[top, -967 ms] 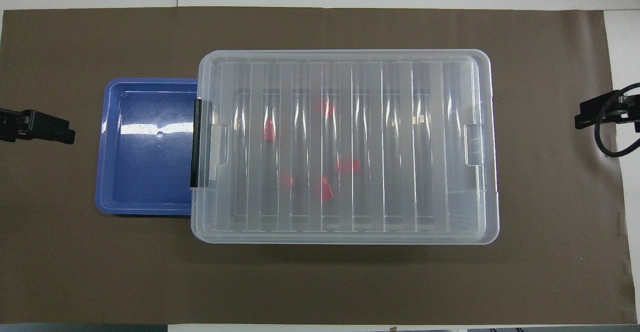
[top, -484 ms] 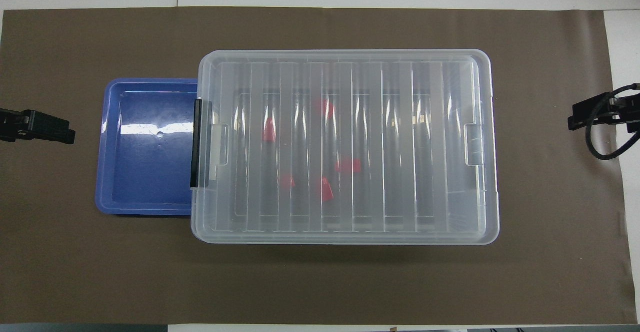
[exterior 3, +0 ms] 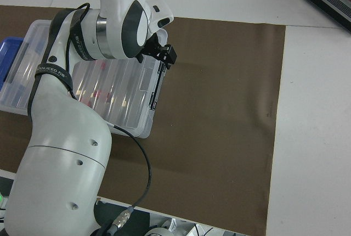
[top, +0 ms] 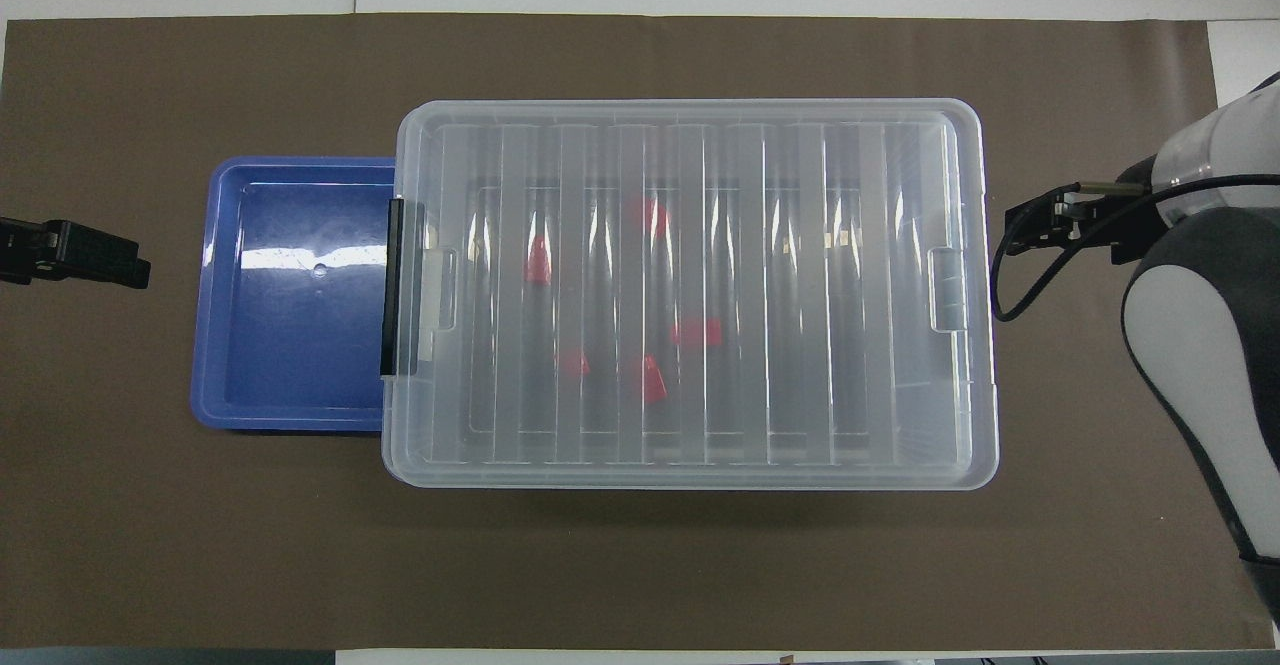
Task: Place red block in blue tray from box
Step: 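Grip the clear lid with the right gripper and slide it open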
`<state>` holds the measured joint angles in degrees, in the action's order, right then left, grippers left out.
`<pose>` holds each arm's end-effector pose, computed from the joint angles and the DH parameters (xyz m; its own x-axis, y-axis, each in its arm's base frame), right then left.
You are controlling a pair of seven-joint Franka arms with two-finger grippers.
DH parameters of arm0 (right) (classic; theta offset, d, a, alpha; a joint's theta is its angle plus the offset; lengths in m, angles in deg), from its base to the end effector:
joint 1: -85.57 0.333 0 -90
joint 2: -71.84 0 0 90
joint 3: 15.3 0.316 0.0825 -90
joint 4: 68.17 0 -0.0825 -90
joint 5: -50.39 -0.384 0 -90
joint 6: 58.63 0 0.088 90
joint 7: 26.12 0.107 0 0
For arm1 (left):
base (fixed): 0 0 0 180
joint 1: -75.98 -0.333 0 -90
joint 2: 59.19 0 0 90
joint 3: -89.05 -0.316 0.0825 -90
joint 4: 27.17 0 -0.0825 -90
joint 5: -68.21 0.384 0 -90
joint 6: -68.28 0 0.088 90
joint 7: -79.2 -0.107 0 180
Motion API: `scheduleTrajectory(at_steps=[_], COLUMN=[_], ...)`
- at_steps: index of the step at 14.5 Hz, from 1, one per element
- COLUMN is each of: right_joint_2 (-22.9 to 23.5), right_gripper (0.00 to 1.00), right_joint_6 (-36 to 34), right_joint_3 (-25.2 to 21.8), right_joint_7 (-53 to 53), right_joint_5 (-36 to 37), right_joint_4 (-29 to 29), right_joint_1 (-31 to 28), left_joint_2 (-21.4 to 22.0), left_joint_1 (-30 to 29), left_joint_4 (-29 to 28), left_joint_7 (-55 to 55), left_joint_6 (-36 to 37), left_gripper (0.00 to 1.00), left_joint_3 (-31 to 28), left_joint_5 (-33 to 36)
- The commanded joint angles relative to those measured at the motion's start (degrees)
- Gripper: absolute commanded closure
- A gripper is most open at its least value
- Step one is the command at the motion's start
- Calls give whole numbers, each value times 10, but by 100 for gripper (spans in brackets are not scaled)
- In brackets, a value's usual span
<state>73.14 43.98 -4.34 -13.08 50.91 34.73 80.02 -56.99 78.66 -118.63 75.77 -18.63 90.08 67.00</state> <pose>0.5647 0.0518 0.5237 0.9911 -0.1308 -0.0256 -0.1305 -0.9914 0.0105 0.5355 -0.0373 0.6289 0.9913 -0.1253 -0.0397 -0.1245 -0.9920 0.0228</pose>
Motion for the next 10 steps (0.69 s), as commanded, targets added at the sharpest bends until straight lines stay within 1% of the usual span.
scheduleTrajectory(at_steps=[1, 5, 8, 10], right_joint_2=[-12, -15, -17, -17], right_gripper=[0, 0, 0, 0], right_joint_6=[19, 22, 66, 68], right_joint_3=[0, -5, -6, -6], right_joint_7=[-8, -24, -26, -30], right_joint_5=[-8, -9, -9, -9], right_joint_4=[34, 62, 90, 95], right_joint_1=[-8, -10, -10, -10], left_joint_2=[3, 3, 3, 3], left_joint_1=[-3, -3, -3, -3], left_joint_4=[-2, -2, -2, -2], left_joint_7=[-4, -4, -4, -4], left_joint_6=[5, 5, 5, 5], left_gripper=[0, 0, 0, 0], left_joint_3=[1, 1, 1, 1], left_joint_5=[10, 10, 10, 10])
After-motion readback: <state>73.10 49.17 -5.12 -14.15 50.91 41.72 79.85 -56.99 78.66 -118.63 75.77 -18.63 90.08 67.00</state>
